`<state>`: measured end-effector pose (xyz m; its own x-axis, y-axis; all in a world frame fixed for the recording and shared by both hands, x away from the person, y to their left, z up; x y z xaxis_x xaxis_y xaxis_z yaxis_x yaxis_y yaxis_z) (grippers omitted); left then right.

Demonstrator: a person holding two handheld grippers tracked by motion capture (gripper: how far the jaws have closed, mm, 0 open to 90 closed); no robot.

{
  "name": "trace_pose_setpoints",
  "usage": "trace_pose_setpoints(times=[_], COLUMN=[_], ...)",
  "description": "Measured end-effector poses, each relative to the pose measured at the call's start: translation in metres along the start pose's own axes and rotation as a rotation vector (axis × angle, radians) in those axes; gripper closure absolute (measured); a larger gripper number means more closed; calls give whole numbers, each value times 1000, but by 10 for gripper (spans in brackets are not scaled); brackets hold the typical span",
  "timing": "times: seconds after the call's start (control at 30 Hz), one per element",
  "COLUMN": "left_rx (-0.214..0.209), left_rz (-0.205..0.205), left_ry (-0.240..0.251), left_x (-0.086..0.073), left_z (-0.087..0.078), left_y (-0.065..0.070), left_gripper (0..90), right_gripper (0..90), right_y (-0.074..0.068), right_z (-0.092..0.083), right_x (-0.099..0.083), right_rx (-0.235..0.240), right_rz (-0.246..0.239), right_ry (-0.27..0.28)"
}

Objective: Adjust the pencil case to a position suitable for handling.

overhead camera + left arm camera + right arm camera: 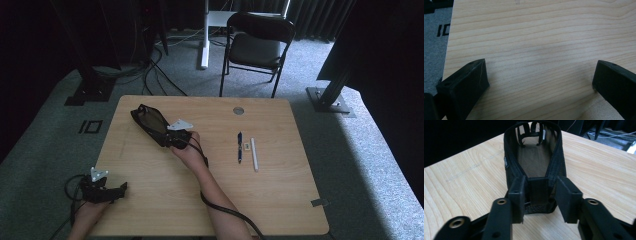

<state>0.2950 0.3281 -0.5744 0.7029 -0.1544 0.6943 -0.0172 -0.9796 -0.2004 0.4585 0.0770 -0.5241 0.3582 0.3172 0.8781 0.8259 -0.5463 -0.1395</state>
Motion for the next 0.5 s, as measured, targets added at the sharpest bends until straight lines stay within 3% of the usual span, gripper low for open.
trace_pose_setpoints(times=[0.13, 0.5], left_rx=[0, 0], left_rz=[0, 0], left_ry=[0, 0], left_x=[0, 0], left_z=[0, 0], left_y=[0, 0], left_gripper=[4, 4], right_gripper=[726, 733], right_y=[-1, -6], right_z=[2, -4], right_x=[0, -3], right_rx=[12, 14], right_rz=[-4, -31], right_ry=[-11, -39])
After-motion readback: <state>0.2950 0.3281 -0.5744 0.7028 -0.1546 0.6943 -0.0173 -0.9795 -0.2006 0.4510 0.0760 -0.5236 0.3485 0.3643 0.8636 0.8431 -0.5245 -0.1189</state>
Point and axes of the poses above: each handheld gripper's, and its own axes: z roughly forward along the jaws, x roughly out of its top, y roughly to its right, the point moved 3 cm from there along z, roughly forward along the jaws, and after that the axes turned 15 degrees about x, right-handed, at the moved point
